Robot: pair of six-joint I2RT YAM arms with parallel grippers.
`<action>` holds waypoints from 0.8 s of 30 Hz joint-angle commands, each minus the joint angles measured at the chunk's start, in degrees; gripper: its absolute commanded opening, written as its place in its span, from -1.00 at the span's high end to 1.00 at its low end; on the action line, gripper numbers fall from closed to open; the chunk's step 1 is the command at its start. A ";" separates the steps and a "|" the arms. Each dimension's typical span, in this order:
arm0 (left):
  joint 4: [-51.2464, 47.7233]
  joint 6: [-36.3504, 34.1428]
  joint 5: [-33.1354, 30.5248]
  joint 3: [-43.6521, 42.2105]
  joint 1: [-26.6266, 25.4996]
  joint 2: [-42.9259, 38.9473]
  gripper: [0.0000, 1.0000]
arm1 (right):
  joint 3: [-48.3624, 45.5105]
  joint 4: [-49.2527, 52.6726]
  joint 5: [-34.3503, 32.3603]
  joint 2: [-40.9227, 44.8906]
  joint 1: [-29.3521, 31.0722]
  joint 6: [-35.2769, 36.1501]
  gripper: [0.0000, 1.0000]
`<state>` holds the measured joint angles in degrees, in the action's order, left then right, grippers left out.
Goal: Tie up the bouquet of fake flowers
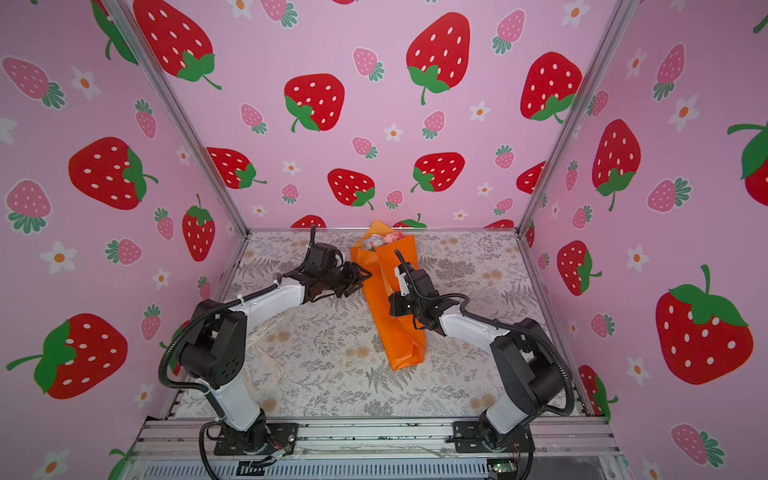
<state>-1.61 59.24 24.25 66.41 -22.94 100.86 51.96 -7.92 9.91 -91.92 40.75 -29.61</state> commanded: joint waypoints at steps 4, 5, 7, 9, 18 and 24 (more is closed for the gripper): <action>6.47 1.79 -1.17 -14.89 2.79 -9.72 -0.32 | 4.70 2.10 -0.58 -5.60 1.91 0.65 0.97; 7.76 1.91 -0.82 -16.24 2.89 -10.71 -0.37 | 5.44 1.99 -0.88 -6.46 2.18 0.15 0.97; 10.39 2.19 0.98 -17.64 3.49 -11.52 -0.45 | 6.46 1.57 -1.04 -8.15 2.58 -0.44 0.93; 13.80 2.47 3.44 -18.07 3.81 -11.19 -0.49 | 7.57 1.23 -1.48 -9.80 3.00 -1.25 0.90; 21.48 4.67 10.72 -11.27 4.26 -1.29 -0.59 | 8.38 -1.53 1.16 -12.99 3.37 -3.82 0.42; 25.74 7.36 12.25 -8.02 4.05 6.14 -0.58 | 5.54 -4.82 2.76 -11.77 3.39 -4.92 0.32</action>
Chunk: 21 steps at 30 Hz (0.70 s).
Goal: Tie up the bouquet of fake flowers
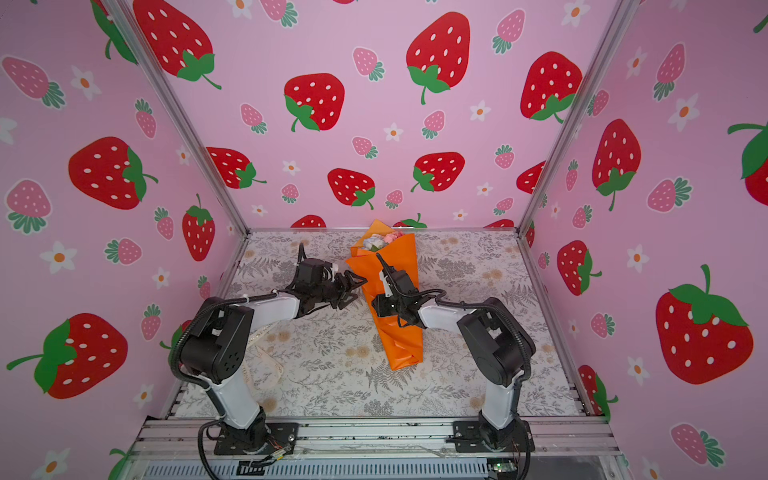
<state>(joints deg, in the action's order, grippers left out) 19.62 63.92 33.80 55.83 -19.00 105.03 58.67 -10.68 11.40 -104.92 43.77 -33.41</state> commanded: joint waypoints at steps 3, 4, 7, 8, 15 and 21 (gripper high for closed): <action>4.96 2.89 3.50 4.33 -0.09 4.28 -0.51 | -1.44 -2.24 2.39 1.31 0.28 -1.32 0.25; 4.41 2.67 3.55 5.03 -0.32 5.05 -0.48 | -1.57 -2.45 2.73 1.44 0.32 -1.47 0.23; 2.11 2.18 3.62 6.83 -0.56 7.35 -0.30 | -2.46 -3.65 3.92 2.40 0.27 -2.18 0.20; 2.25 2.20 3.92 7.16 -0.59 8.16 -0.21 | -2.60 -3.65 4.32 2.82 0.31 -2.23 0.18; -0.56 0.00 3.74 9.53 -0.28 10.58 0.56 | -7.30 -1.89 5.82 12.56 -0.62 -2.86 0.04; -6.98 -5.02 3.74 13.10 0.35 10.97 0.72 | -20.05 -1.06 9.14 27.23 -6.58 -8.76 0.06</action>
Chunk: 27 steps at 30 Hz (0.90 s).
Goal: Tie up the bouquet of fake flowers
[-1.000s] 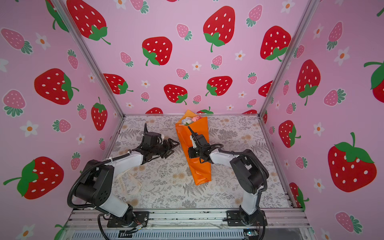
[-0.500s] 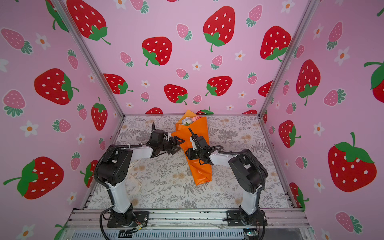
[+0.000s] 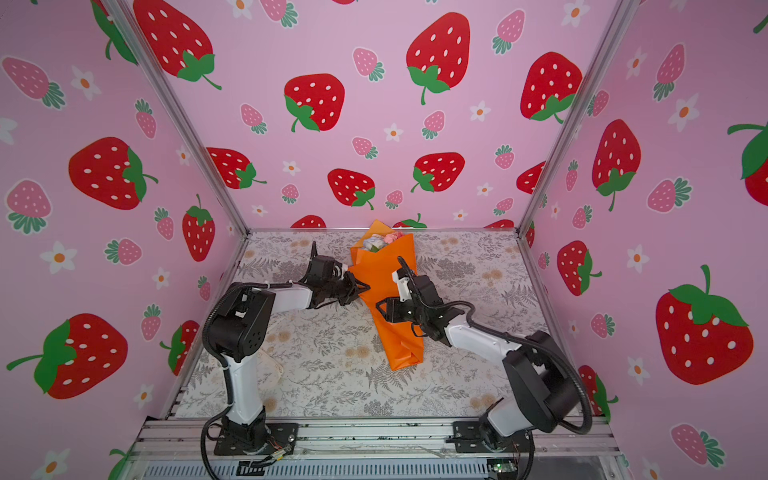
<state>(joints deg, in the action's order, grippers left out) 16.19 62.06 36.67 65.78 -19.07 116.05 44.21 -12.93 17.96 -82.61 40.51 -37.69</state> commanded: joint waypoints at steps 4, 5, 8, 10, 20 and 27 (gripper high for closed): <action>-5.43 -4.78 1.53 4.31 1.06 0.79 0.73 | -13.23 0.12 11.11 9.51 -7.59 -8.13 0.41; -5.46 -4.99 1.85 4.48 1.14 1.12 0.73 | -14.13 -0.18 12.58 9.70 -7.56 -8.39 0.48; -5.97 -5.44 2.54 5.06 1.38 1.97 0.73 | -16.93 -1.80 17.22 9.22 -7.16 -9.68 0.61; -6.07 -5.63 2.59 5.06 1.41 2.24 0.73 | -17.97 -2.11 18.45 8.60 -6.75 -9.40 0.65; -7.38 -6.44 2.62 5.68 2.15 3.26 0.74 | -18.46 3.68 16.46 0.02 -4.68 -3.24 0.67; -8.39 -7.44 2.90 6.55 2.47 4.18 0.77 | -18.44 7.64 13.19 2.64 -4.48 -2.37 0.64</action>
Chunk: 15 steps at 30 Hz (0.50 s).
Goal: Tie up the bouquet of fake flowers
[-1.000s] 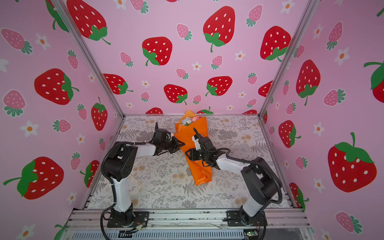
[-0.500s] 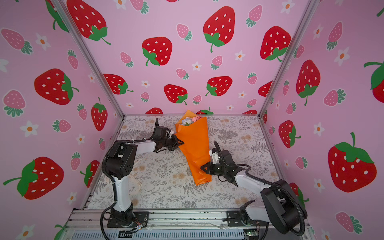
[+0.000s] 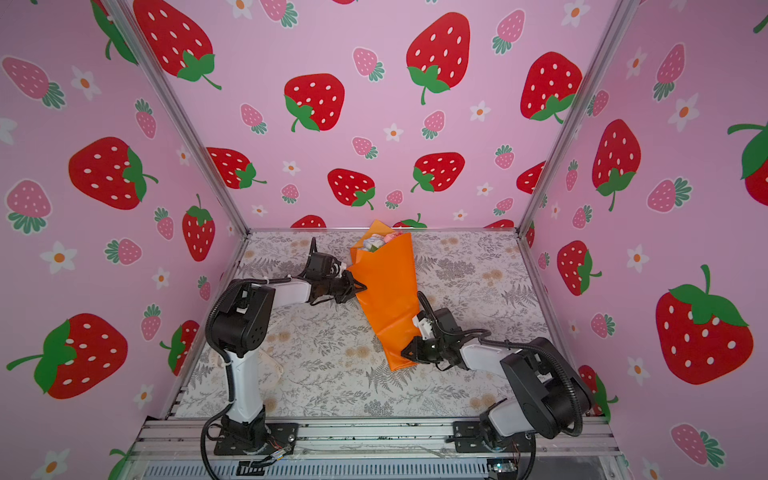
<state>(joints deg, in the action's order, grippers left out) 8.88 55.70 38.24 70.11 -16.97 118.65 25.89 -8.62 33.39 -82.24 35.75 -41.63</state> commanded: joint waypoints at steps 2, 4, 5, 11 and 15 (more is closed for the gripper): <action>-1.15 -1.09 1.49 2.40 0.45 1.84 0.79 | 0.36 6.24 -3.93 3.78 0.29 2.24 0.64; -1.07 -1.07 1.65 2.49 0.45 2.15 0.79 | 0.09 7.90 -6.55 5.16 0.16 2.27 0.64; -1.06 -1.07 1.75 2.57 0.45 2.28 0.79 | -0.20 8.25 -7.75 6.05 -0.13 1.97 0.64; -0.86 -0.95 2.19 2.67 0.45 2.89 0.81 | -2.04 7.92 -8.08 8.80 -2.51 -0.05 0.64; -0.95 -0.99 2.28 2.66 0.45 2.98 0.82 | -4.29 10.26 -9.20 7.96 -3.60 -1.15 0.65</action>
<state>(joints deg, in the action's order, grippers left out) 8.71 55.24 39.51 70.87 -16.75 121.25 23.66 -2.15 26.35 -74.02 32.75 -41.34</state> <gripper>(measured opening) 0.094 0.177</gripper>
